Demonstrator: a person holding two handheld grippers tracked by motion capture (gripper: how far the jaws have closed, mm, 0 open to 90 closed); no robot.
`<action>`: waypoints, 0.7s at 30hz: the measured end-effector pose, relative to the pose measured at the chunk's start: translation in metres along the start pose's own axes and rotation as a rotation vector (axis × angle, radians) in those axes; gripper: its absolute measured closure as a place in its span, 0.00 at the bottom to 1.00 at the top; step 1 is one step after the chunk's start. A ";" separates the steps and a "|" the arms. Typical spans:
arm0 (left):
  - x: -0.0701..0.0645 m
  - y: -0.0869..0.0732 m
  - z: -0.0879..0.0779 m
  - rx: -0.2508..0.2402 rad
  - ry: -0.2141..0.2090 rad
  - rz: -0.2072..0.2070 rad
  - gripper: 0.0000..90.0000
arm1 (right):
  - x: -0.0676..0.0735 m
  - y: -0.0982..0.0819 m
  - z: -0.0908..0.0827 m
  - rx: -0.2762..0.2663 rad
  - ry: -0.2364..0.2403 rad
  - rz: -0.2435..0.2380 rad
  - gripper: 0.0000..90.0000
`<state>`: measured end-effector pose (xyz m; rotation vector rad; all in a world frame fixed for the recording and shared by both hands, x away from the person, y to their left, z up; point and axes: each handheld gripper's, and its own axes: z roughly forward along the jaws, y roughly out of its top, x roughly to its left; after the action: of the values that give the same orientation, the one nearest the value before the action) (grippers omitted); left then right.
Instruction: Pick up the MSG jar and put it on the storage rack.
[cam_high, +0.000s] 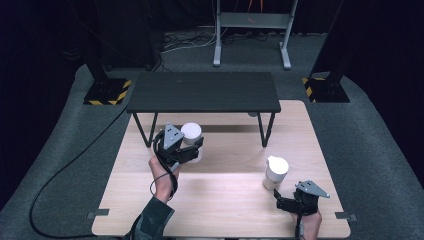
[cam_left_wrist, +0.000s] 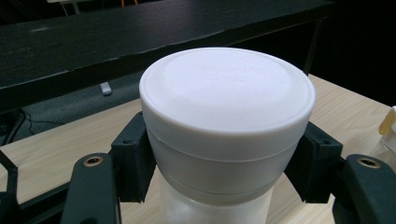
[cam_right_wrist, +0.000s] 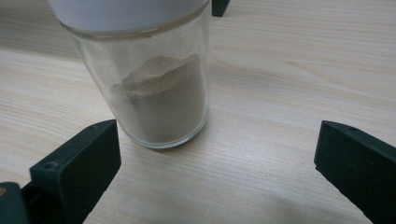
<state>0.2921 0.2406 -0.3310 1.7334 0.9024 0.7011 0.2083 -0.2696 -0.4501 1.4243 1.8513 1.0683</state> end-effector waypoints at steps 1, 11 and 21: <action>0.000 0.001 0.000 0.000 0.001 -0.001 0.39 | 0.000 0.000 0.000 0.000 0.000 0.000 0.00; 0.004 0.009 0.002 -0.003 -0.006 -0.004 0.39 | 0.000 -0.001 0.000 -0.003 0.001 0.002 0.00; 0.005 0.022 0.003 -0.014 0.001 0.012 0.39 | 0.000 0.000 0.000 0.000 -0.001 -0.003 0.00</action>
<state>0.3025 0.2393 -0.3104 1.7271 0.8864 0.7142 0.2083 -0.2691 -0.4501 1.4212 1.8528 1.0657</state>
